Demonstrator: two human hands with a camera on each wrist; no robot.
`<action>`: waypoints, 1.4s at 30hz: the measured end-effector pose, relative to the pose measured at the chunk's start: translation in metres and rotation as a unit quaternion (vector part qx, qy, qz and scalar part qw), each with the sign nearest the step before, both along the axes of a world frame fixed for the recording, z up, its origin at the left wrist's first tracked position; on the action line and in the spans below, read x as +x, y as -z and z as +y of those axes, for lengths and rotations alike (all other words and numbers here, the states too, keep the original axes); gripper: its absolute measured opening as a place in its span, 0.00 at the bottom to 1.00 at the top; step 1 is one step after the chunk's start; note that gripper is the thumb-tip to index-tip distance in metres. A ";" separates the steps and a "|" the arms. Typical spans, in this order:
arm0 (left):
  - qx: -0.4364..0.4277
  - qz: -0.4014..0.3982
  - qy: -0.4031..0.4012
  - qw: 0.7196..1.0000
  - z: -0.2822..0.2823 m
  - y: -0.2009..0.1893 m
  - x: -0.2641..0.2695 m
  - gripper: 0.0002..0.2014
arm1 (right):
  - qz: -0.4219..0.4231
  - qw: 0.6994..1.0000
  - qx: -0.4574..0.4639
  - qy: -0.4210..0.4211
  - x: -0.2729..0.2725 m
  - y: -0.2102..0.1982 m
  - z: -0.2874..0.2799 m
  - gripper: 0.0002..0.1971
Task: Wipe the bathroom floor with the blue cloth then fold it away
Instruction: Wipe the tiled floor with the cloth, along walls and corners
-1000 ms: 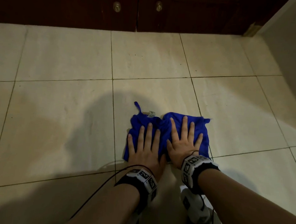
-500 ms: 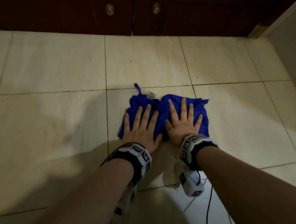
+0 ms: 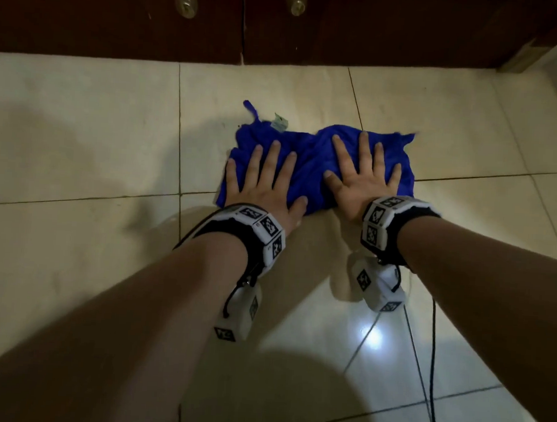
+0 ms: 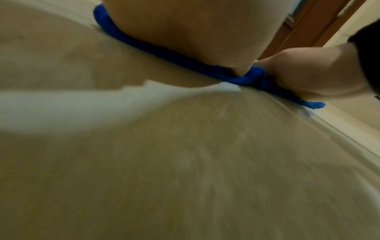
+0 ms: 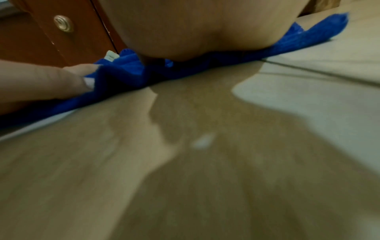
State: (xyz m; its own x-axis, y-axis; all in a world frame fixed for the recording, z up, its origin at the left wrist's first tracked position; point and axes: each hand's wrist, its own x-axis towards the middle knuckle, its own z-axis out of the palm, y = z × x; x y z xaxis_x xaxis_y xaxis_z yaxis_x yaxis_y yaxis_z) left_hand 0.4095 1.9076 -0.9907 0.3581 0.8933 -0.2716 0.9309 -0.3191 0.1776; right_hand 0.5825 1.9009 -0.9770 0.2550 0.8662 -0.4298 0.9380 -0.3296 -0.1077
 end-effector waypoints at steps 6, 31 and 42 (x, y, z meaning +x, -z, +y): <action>0.004 0.001 -0.008 1.000 0.025 -0.001 0.017 0.36 | -0.012 1.000 0.021 -0.014 0.011 0.003 0.014 0.31; -0.008 0.026 0.027 0.999 -0.079 -0.009 -0.027 0.36 | -0.009 1.000 -0.011 0.013 -0.028 -0.004 -0.091 0.31; -0.029 0.023 0.057 0.998 -0.178 -0.015 -0.078 0.37 | -0.001 1.000 -0.025 0.008 -0.073 -0.006 -0.185 0.32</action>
State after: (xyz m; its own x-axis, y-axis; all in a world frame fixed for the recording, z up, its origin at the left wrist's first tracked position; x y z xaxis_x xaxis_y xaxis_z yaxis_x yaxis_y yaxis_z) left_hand 0.3319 1.7296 -0.9755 0.4429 0.8295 -0.3403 0.8965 -0.4140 0.1577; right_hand 0.5095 1.7163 -0.9715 0.2706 0.8391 -0.4719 0.9324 -0.3504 -0.0882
